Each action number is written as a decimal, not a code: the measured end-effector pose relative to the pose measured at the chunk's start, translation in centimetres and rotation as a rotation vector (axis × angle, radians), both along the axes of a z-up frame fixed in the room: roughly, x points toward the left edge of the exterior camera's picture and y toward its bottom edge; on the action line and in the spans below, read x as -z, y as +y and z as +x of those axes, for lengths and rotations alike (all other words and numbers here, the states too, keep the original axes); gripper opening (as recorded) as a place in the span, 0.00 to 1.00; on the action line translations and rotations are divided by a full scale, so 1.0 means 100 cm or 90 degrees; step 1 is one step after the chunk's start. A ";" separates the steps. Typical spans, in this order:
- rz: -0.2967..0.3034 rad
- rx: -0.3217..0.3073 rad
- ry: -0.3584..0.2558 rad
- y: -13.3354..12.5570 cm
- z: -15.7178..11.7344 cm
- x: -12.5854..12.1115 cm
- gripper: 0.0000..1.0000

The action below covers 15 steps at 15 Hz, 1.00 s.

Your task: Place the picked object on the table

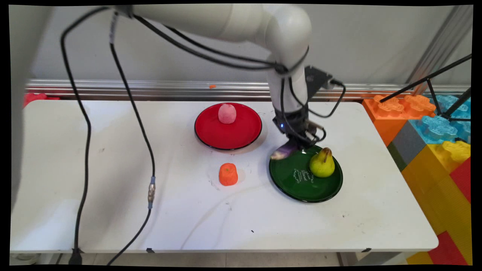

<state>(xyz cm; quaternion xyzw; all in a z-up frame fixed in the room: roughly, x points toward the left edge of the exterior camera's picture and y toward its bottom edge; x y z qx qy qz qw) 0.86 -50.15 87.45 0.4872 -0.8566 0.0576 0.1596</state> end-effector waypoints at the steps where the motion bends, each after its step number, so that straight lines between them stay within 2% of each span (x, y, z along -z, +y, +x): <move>1: -0.002 0.004 0.005 0.001 0.002 -0.009 0.00; 4: -0.010 0.033 0.024 0.007 0.010 -0.039 0.00; 6: -0.016 0.069 0.038 0.012 0.016 -0.054 0.00; 10: -0.021 0.192 0.066 0.031 0.038 -0.076 0.00; 15: -0.023 0.322 0.082 0.050 0.066 -0.081 0.00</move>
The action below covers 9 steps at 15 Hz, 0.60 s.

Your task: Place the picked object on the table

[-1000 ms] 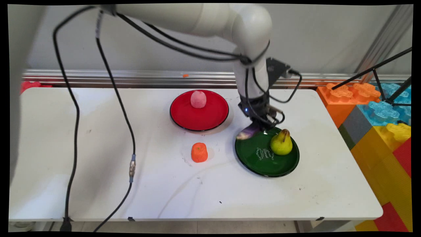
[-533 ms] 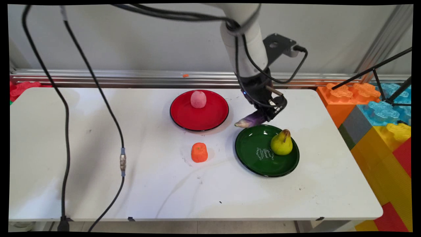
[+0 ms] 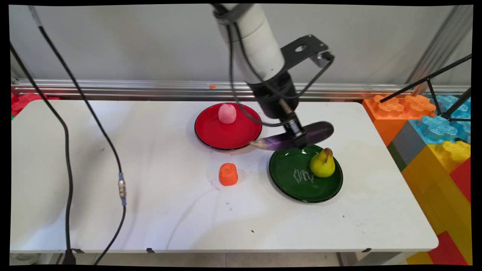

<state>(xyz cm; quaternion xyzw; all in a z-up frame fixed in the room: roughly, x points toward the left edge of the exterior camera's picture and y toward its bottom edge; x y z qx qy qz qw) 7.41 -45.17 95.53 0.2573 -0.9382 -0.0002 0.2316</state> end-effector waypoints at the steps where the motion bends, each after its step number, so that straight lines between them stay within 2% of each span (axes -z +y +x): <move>1: -0.001 0.027 0.002 0.004 0.006 0.000 0.00; 9: -0.006 0.245 0.001 0.037 0.069 0.017 0.00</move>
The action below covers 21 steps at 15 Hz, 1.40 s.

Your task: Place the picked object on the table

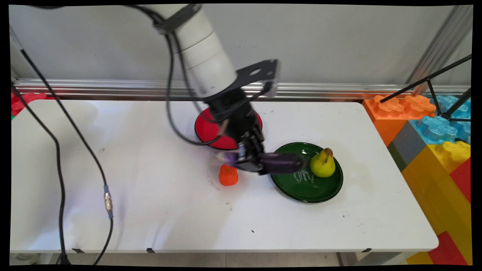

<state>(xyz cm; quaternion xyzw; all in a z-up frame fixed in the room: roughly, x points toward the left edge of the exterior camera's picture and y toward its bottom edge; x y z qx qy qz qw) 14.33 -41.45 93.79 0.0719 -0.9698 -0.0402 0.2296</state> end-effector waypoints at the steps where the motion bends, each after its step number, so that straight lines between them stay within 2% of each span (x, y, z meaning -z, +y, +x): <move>1: -0.001 0.014 -0.001 0.003 0.005 0.003 0.00; 5: -0.007 0.087 -0.013 0.020 0.035 0.027 0.00; 7: -0.006 0.100 -0.019 0.026 0.044 0.039 0.00; 14: -0.004 0.131 -0.048 0.045 0.074 0.089 0.00; 21: -0.022 0.135 -0.083 0.046 0.100 0.128 0.00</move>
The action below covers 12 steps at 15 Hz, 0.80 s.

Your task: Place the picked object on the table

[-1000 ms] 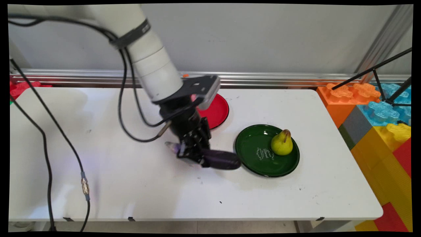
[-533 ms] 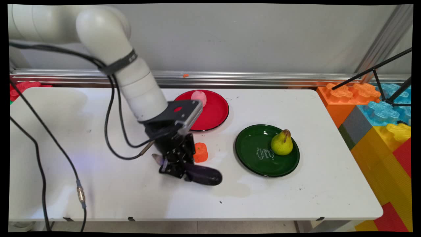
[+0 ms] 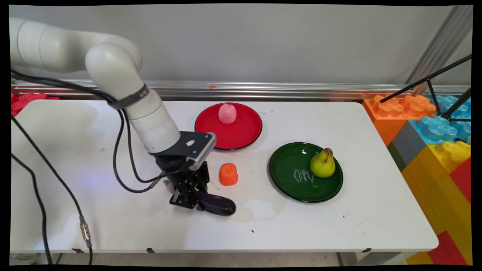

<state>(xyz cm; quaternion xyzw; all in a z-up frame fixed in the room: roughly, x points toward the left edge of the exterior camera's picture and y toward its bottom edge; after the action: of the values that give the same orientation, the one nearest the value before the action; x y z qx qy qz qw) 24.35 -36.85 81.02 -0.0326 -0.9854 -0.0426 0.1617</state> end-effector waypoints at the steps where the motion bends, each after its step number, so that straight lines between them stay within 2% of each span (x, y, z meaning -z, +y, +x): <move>1: -0.004 -0.001 -0.006 0.000 0.005 0.006 0.00; 7: -0.025 -0.005 -0.028 -0.004 0.026 0.027 0.00; 11: -0.038 -0.006 -0.029 -0.009 0.031 0.034 0.00; 12: -0.040 -0.006 -0.027 -0.010 0.031 0.035 1.00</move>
<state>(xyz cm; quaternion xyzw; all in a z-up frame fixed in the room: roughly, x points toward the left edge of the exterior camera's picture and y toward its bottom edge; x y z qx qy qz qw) 27.43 -37.84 77.49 -0.0318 -0.9896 -0.0113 0.1400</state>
